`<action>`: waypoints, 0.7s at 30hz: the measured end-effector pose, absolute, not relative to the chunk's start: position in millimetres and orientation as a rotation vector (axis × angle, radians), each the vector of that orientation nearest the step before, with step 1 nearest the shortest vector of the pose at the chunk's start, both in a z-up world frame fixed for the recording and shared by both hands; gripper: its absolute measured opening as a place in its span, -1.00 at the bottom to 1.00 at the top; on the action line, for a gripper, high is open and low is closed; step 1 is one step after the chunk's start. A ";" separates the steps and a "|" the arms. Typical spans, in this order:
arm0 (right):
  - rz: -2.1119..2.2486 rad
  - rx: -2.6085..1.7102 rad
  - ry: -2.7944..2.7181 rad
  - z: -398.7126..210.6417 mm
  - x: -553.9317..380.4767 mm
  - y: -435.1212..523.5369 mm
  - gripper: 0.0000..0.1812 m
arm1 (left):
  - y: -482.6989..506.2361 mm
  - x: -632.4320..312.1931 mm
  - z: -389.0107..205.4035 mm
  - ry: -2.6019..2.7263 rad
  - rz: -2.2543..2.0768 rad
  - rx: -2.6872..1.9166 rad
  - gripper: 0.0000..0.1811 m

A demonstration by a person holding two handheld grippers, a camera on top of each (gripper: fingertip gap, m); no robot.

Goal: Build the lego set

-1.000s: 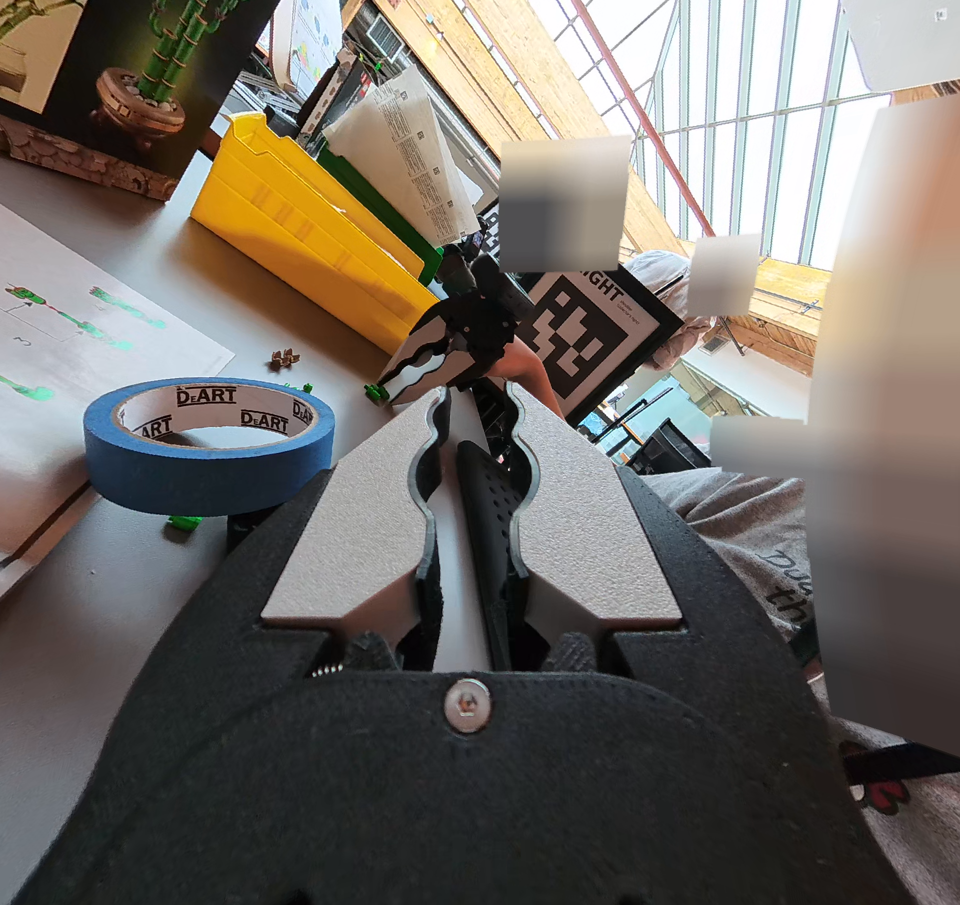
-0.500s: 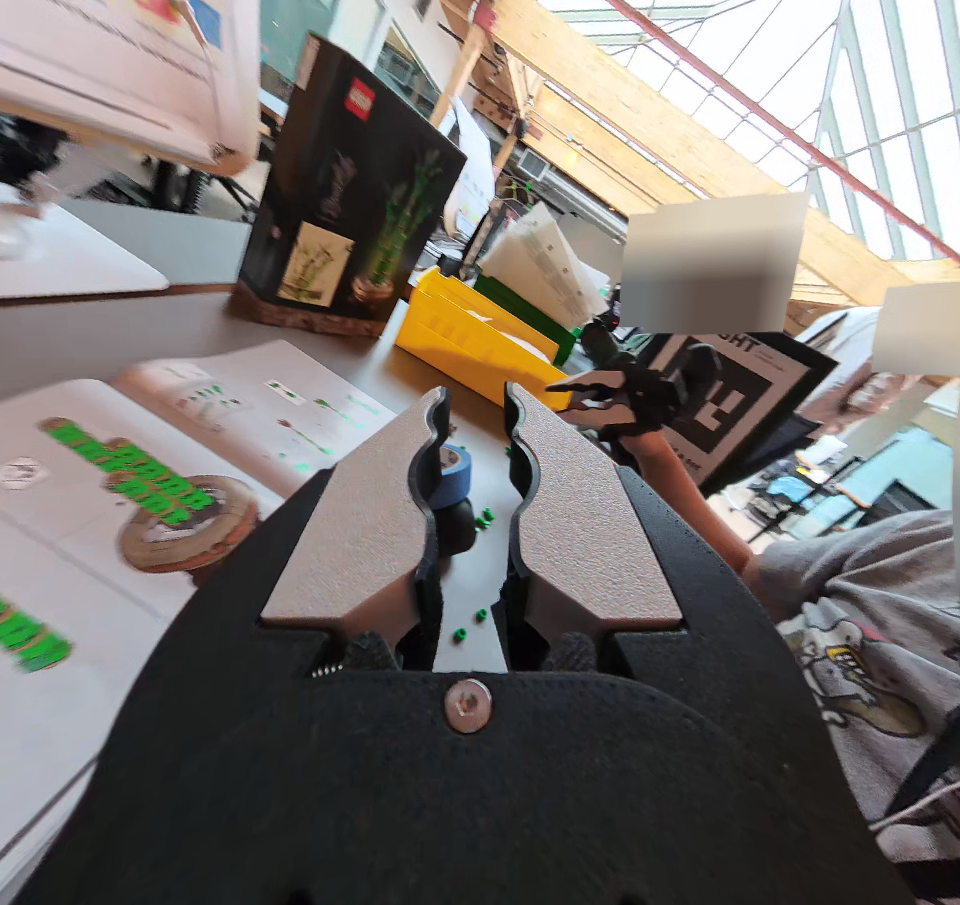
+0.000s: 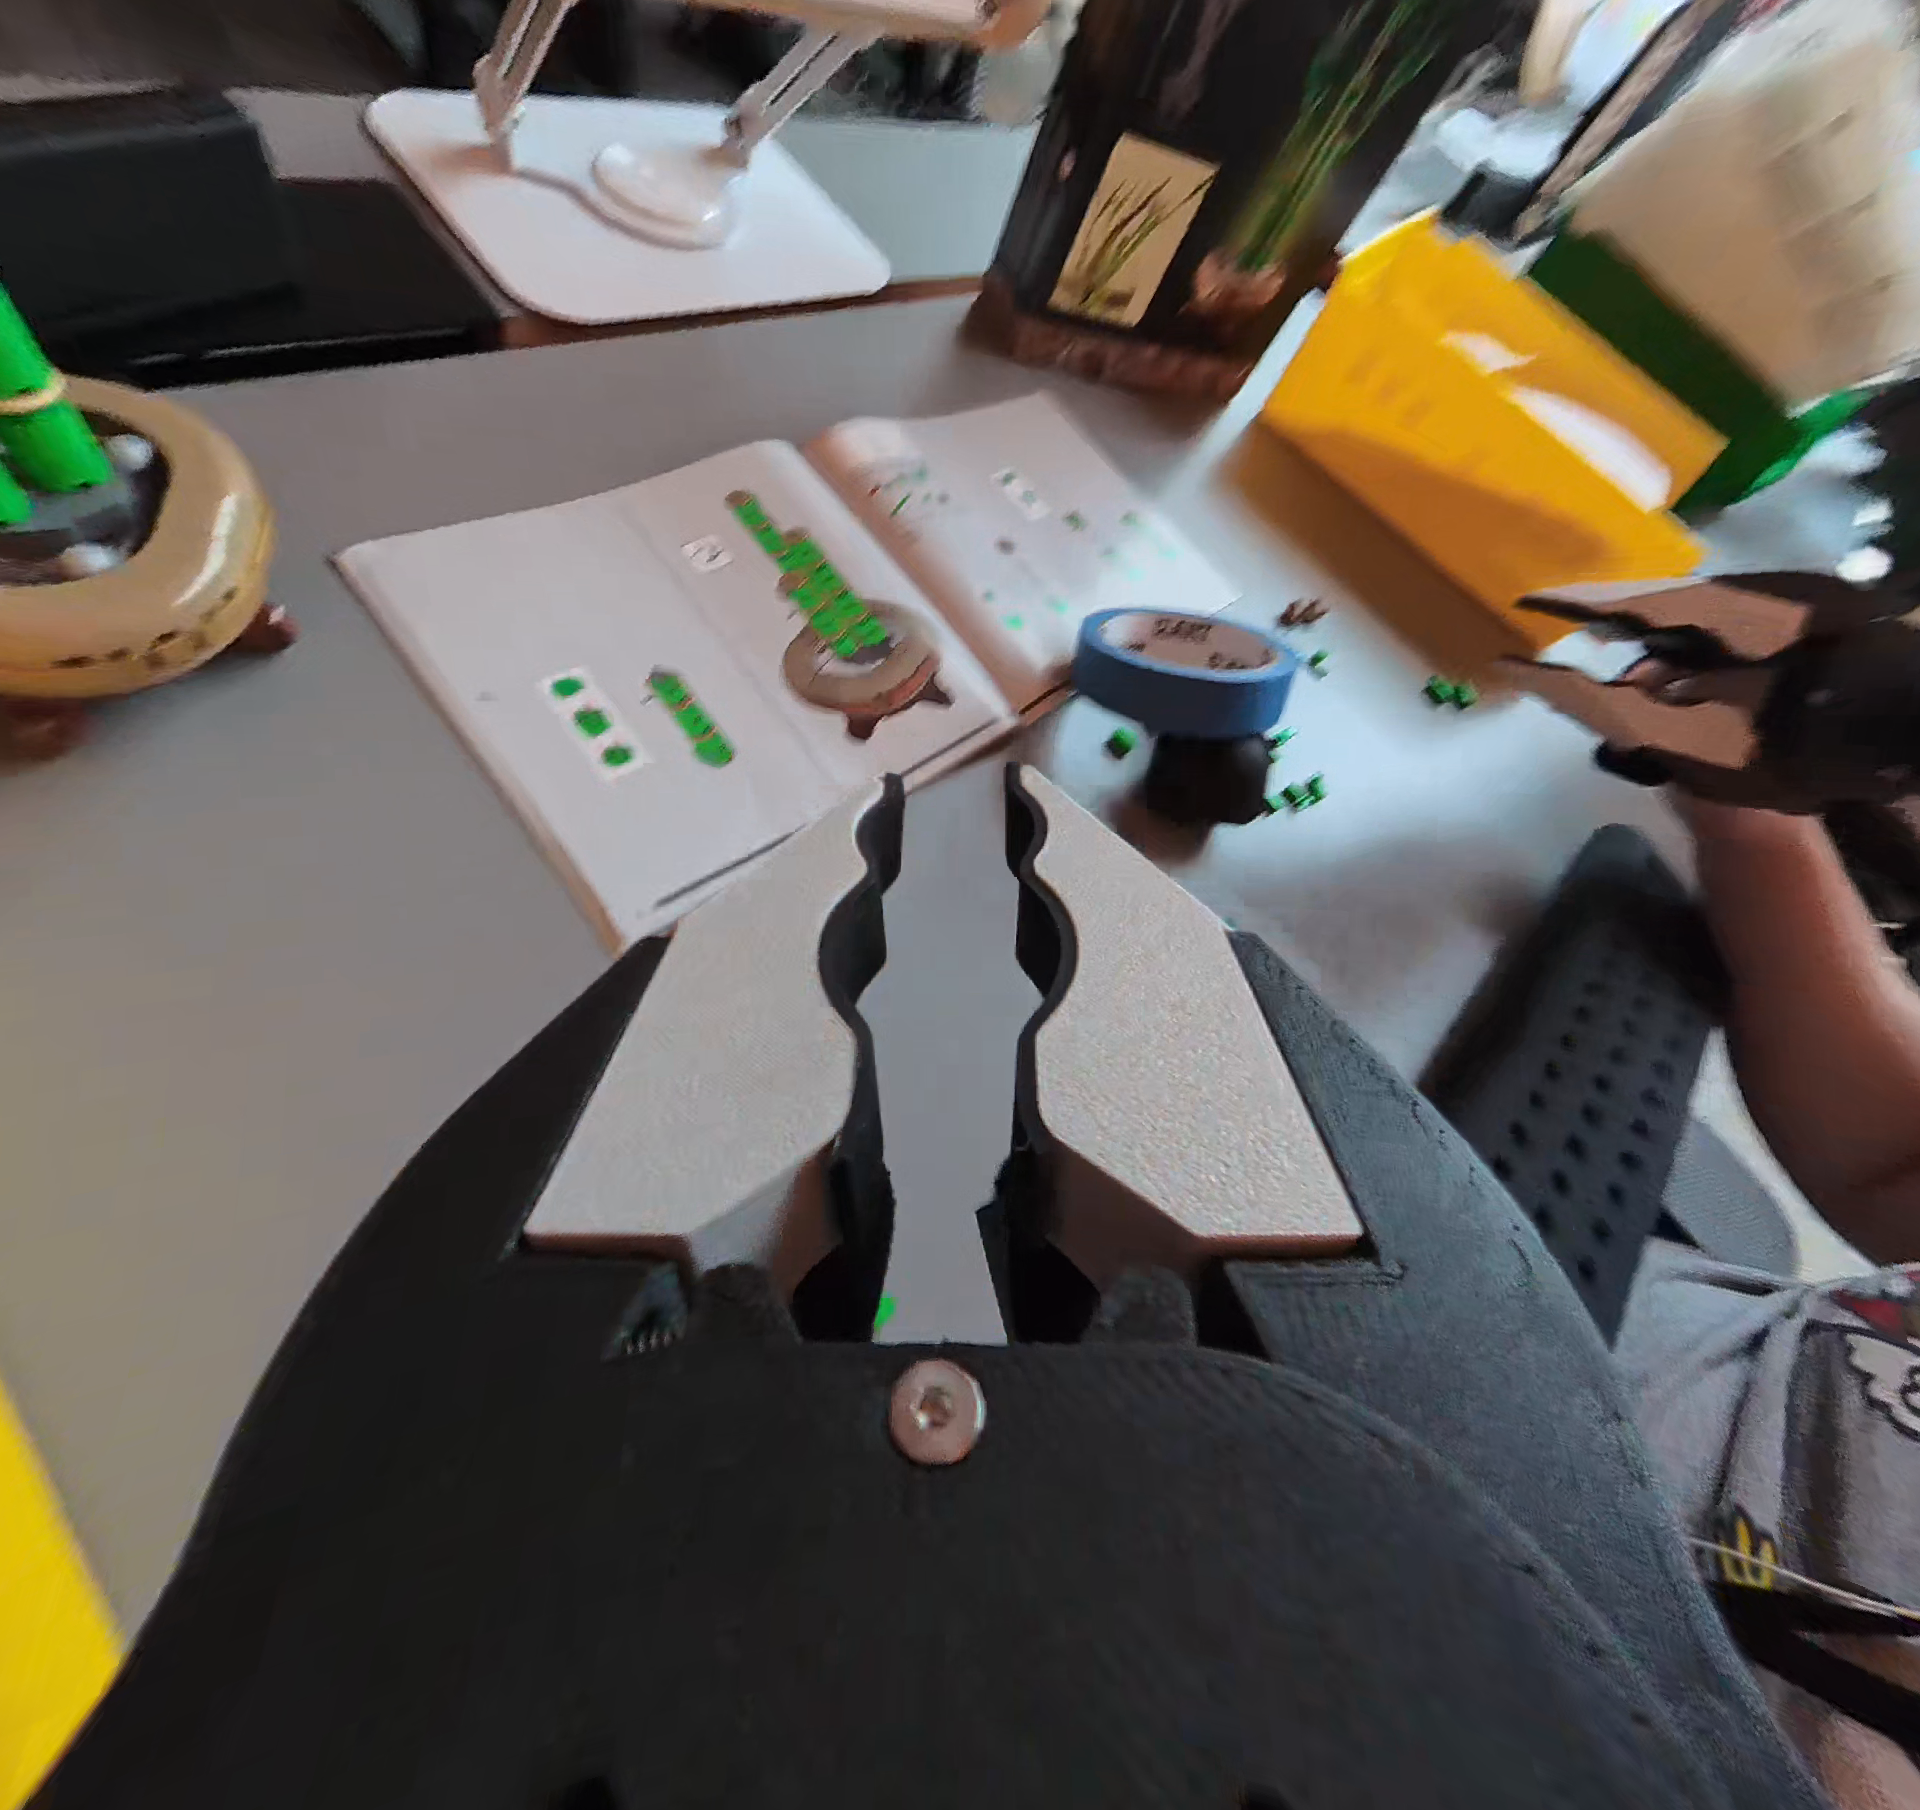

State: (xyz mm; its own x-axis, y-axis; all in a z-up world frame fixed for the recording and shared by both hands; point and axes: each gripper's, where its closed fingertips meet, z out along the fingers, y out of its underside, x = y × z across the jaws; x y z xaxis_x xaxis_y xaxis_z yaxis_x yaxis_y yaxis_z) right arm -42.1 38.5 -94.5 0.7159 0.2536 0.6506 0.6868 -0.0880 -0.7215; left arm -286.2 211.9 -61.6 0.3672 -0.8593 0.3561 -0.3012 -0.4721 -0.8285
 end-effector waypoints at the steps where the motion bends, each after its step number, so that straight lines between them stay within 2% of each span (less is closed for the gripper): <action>1: -0.417 -1.667 -0.771 -97.0 -43.3 37.3 -0.78 | 211.6 -294.1 -65.7 0.987 -0.984 -2.011 -0.85; 7: -0.329 -1.671 -0.688 -93.1 -40.2 35.2 -0.78 | 174.8 -340.0 -138.5 0.942 -0.705 -2.346 -0.83; 10: -0.339 -1.655 -0.701 -91.6 -40.1 35.0 -0.78 | 177.2 -354.5 -167.0 0.816 -0.657 -2.391 -0.72; 13: -0.318 -1.640 -0.708 -90.6 -42.7 34.2 -0.79 | 174.8 -362.8 -180.0 0.731 -0.693 -2.440 -0.65; 21: -0.274 -1.630 -0.680 -89.0 -40.4 28.8 -0.79 | 175.7 -367.8 -188.4 0.707 -0.651 -2.469 -0.71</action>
